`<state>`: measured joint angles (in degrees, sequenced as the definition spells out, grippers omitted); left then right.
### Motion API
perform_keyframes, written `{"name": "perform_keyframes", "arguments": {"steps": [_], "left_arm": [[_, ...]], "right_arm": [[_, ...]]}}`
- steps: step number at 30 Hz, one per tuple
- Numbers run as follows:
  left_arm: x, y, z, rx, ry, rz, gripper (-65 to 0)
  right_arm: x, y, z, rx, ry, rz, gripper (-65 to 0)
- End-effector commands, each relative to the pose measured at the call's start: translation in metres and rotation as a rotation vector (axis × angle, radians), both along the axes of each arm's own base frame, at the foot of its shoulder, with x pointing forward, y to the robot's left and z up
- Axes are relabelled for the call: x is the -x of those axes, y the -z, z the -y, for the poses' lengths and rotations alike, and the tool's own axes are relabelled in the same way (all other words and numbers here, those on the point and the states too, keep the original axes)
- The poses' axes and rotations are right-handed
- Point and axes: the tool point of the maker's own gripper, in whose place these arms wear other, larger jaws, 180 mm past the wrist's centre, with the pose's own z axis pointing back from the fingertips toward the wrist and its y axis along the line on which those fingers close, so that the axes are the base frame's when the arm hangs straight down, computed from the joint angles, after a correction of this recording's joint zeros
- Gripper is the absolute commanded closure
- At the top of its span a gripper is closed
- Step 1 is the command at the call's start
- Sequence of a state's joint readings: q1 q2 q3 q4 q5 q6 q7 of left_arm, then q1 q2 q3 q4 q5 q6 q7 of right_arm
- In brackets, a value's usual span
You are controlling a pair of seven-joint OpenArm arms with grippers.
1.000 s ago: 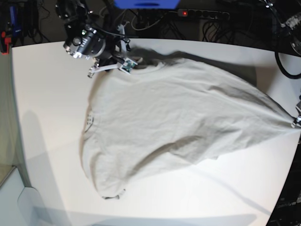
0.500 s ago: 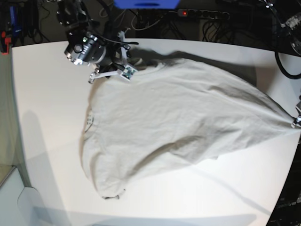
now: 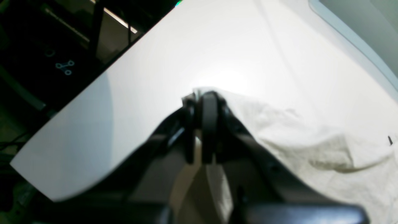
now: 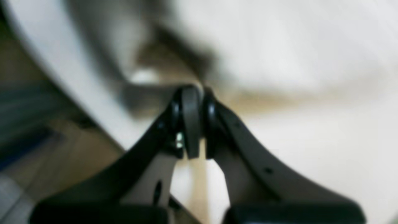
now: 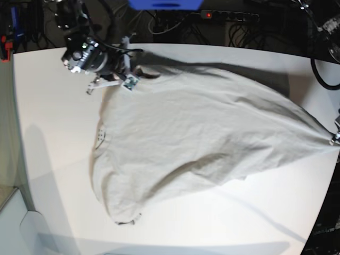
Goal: Layout the t-shirt on the table in an organized manner, then fold the t-shirt properly
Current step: 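Hold the shirt corner with the right gripper while the left holds its end, then lift the held fabric with the right gripper and move it toward the shirt's center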
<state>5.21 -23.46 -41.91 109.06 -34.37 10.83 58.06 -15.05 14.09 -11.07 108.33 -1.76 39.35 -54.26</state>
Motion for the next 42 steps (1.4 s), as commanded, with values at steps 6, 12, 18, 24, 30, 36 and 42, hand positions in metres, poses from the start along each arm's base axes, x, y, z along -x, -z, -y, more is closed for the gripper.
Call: {"name": "perform_keyframes", "arguments": {"steps": [6,12,18,24,30,36,42], "left_arm": [[-0.004,-0.017,-0.004,-0.031,-0.007,0.049,-0.5],[-0.004,-0.015,-0.001,-0.020,-0.007,0.053,-0.5],[-0.004,-0.012,0.000,-0.015,-0.005,0.046,-0.5],[-0.004,-0.012,0.000,-0.015,-0.005,0.046,-0.5],[-0.004,-0.013,-0.001,-0.015,-0.008,0.047,-0.5],[-0.003,-0.012,-0.001,-0.015,-0.008,0.044,-0.5],[-0.003,-0.011,-0.001,-0.015,-0.008,0.043,-0.5]], "right_arm": [[-0.041,-0.060,0.038,0.037,0.030,0.215,0.0],[-0.058,-0.074,0.054,0.074,0.037,0.269,0.0],[-0.069,-0.082,0.018,-0.044,0.074,0.298,0.0],[-0.058,-0.091,-0.086,-0.242,-0.074,0.280,0.0],[-0.015,-0.093,-0.168,-0.308,-0.270,0.192,0.0],[-0.005,-0.082,-0.195,-0.300,-0.368,0.148,-2.7],[0.001,-0.045,-0.186,-0.223,-0.397,0.060,-20.7]]}}
